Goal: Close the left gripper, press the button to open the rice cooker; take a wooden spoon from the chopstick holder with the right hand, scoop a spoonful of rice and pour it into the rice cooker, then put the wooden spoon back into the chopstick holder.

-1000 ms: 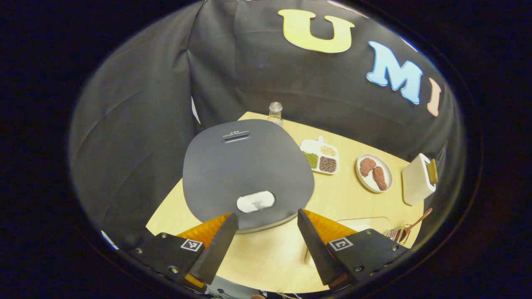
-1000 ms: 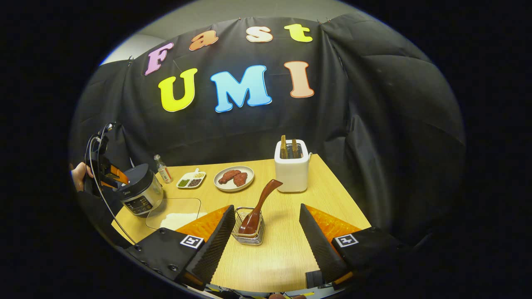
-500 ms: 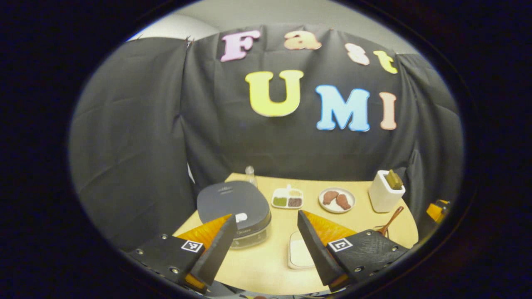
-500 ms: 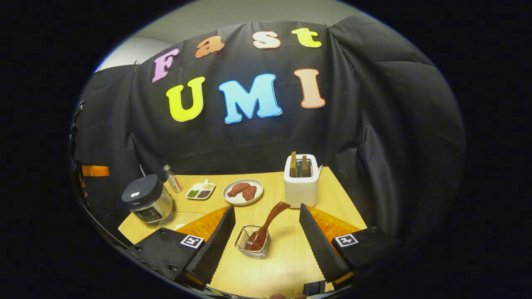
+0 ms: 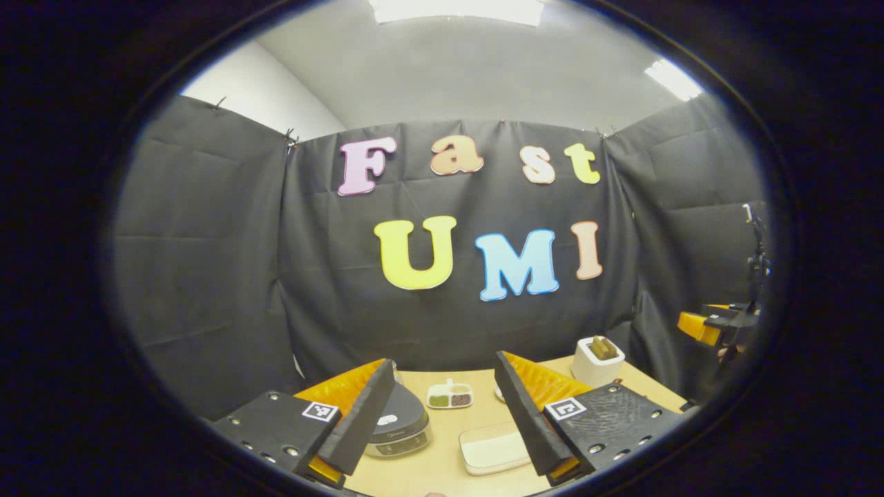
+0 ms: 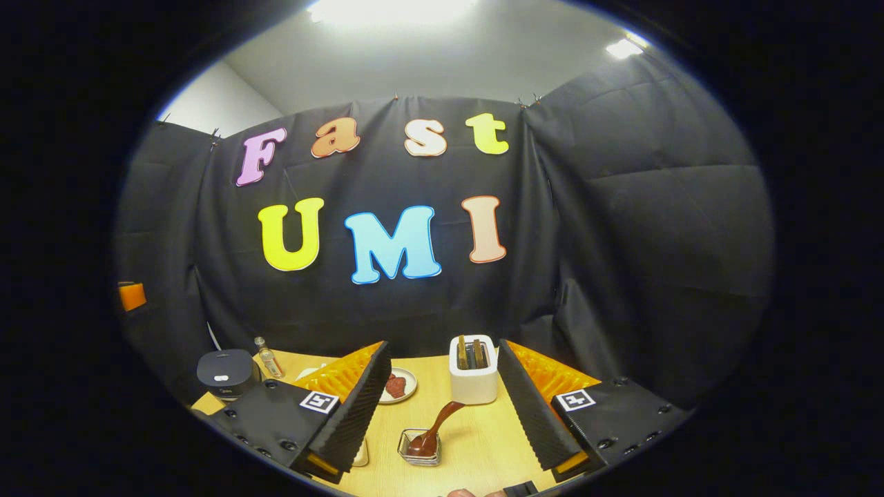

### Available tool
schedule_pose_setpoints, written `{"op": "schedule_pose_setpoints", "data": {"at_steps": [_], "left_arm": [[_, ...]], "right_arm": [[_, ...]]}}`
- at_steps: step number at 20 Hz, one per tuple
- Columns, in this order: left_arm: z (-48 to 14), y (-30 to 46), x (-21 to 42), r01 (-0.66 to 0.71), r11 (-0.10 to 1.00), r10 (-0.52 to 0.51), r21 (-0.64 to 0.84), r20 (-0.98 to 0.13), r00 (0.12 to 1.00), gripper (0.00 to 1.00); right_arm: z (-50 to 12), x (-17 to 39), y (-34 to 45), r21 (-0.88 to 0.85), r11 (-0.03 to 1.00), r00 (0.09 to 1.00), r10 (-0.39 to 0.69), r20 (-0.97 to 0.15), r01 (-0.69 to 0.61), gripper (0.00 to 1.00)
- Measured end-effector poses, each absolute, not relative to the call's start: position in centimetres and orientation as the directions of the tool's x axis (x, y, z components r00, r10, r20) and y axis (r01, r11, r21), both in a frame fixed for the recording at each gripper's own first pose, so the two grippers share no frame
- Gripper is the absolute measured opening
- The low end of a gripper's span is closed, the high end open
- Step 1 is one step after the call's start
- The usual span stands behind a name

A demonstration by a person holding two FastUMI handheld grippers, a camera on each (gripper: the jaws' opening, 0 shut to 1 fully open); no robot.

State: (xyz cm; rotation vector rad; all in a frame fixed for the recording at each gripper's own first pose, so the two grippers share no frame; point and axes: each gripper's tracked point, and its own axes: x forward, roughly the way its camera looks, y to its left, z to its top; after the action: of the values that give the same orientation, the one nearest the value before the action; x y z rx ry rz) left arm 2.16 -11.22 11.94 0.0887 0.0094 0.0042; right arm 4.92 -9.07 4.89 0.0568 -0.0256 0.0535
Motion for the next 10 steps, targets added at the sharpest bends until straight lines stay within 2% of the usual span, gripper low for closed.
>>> {"op": "schedule_pose_setpoints", "data": {"at_steps": [3, 10], "left_arm": [[11.2, -11.4, -0.2, 0.021, 0.996, -0.023, 0.09, 0.026, 0.999, 0.92], [6.8, -9.4, -2.9, 0.016, 1.0, -0.015, 0.023, -0.029, 0.999, 0.92]], "right_arm": [[4.5, 2.9, -8.9, 0.025, 0.999, 0.997, 0.033, 0.065, -0.034, 0.98], [3.6, -0.3, -6.1, 0.02, 0.997, 0.996, 0.079, 0.047, -0.08, 0.98]]}}
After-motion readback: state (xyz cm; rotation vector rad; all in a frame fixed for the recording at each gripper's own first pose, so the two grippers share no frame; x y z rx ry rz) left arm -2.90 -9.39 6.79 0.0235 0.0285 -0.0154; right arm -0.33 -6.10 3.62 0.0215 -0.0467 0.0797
